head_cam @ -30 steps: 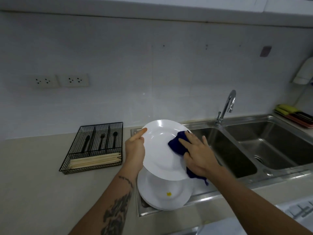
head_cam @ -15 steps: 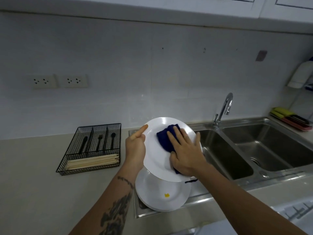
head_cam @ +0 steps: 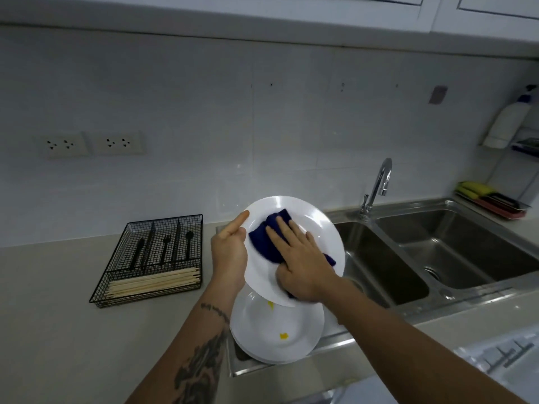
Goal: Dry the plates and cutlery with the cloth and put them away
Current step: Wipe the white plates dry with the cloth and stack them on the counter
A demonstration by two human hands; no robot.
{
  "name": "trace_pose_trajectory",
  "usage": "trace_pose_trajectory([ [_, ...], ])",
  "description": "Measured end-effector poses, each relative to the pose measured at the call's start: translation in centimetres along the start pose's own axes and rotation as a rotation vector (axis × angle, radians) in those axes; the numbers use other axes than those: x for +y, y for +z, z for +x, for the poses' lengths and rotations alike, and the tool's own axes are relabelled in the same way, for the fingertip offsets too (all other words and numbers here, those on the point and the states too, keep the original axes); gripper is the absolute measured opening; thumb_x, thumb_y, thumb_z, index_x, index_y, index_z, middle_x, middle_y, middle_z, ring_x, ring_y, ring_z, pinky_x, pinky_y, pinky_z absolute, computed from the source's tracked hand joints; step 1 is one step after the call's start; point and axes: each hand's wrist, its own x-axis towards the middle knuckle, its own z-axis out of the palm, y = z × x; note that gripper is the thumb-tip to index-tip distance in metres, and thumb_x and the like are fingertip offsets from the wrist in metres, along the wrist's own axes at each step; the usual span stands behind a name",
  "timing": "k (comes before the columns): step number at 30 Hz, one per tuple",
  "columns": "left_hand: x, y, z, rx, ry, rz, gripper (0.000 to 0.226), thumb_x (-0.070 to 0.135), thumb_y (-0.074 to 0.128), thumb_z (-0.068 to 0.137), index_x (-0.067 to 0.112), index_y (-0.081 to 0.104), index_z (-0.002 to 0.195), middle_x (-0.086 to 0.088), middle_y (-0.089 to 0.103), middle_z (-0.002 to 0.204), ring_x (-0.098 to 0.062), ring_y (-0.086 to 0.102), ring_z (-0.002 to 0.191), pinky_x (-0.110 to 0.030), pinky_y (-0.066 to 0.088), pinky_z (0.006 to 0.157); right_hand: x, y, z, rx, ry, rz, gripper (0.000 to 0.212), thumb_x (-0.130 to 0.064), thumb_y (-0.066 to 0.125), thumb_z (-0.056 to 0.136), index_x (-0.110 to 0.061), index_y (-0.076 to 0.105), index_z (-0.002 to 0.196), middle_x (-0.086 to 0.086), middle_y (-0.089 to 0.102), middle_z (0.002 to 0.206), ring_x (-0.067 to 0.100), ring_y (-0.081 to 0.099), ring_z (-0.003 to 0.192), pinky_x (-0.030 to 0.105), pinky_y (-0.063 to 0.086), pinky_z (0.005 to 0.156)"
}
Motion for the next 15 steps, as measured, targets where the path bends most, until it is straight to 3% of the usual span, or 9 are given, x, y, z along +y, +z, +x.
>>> trace_pose_trajectory([
  [2,0.3,-0.5,0.1,0.030,0.001,-0.012,0.046,-0.003,0.047,0.094,0.031,0.077,0.103,-0.007,0.064,0.122,-0.027,0.065,0.107,-0.046,0.054,0.097,0.1,0.4,-0.7,-0.039,-0.012,-0.045,0.077,-0.029,0.034,0.083,-0.032,0.003,0.153,-0.006,-0.010,0.161,0.021,-0.009,0.148,0.050,-0.006,0.117],
  [6,0.7,-1.4,0.1,0.033,-0.020,-0.015,0.044,-0.002,0.046,0.096,0.028,0.077,0.105,0.003,0.068,0.085,-0.024,0.059,0.084,-0.045,0.054,0.091,1.9,-0.5,-0.7,0.045,0.074,-0.290,0.075,-0.039,0.016,0.078,-0.030,0.012,0.153,-0.001,0.003,0.162,0.027,-0.003,0.148,0.064,-0.013,0.110],
  [8,1.0,-1.1,0.3,0.012,-0.006,0.023,0.045,-0.001,0.046,0.096,0.031,0.078,0.103,0.004,0.063,0.080,-0.022,0.054,0.083,-0.048,0.052,0.094,2.4,-1.1,-0.2,0.071,0.126,-0.364,0.080,-0.040,0.010,0.074,-0.026,0.014,0.153,0.002,0.003,0.162,0.031,-0.004,0.147,0.069,-0.010,0.107],
  [10,1.3,-0.3,0.2,-0.017,0.010,0.035,0.047,-0.001,0.045,0.096,0.033,0.078,0.100,0.002,0.062,0.083,-0.022,0.054,0.083,-0.046,0.052,0.093,1.9,-1.4,0.7,0.108,0.179,-0.356,0.081,-0.039,0.012,0.074,-0.022,0.012,0.153,0.005,-0.002,0.162,0.032,-0.008,0.147,0.070,-0.008,0.107],
  [12,0.8,0.4,-0.2,-0.056,0.043,0.085,0.048,0.002,0.046,0.094,0.038,0.078,0.098,-0.006,0.067,0.099,-0.025,0.059,0.086,-0.046,0.053,0.093,0.9,-1.7,1.6,0.160,0.218,-0.302,0.078,-0.035,0.020,0.077,-0.021,0.008,0.153,0.007,-0.007,0.161,0.032,-0.010,0.147,0.068,-0.006,0.108],
  [15,-0.3,0.9,-0.9,-0.073,0.049,0.070,0.049,0.004,0.047,0.092,0.041,0.076,0.104,-0.013,0.066,0.117,-0.024,0.068,0.098,-0.048,0.055,0.095,0.1,-1.9,2.1,0.157,0.140,-0.290,0.079,-0.035,0.030,0.081,-0.021,0.003,0.153,0.006,-0.011,0.161,0.029,-0.013,0.147,0.067,-0.004,0.111],
])
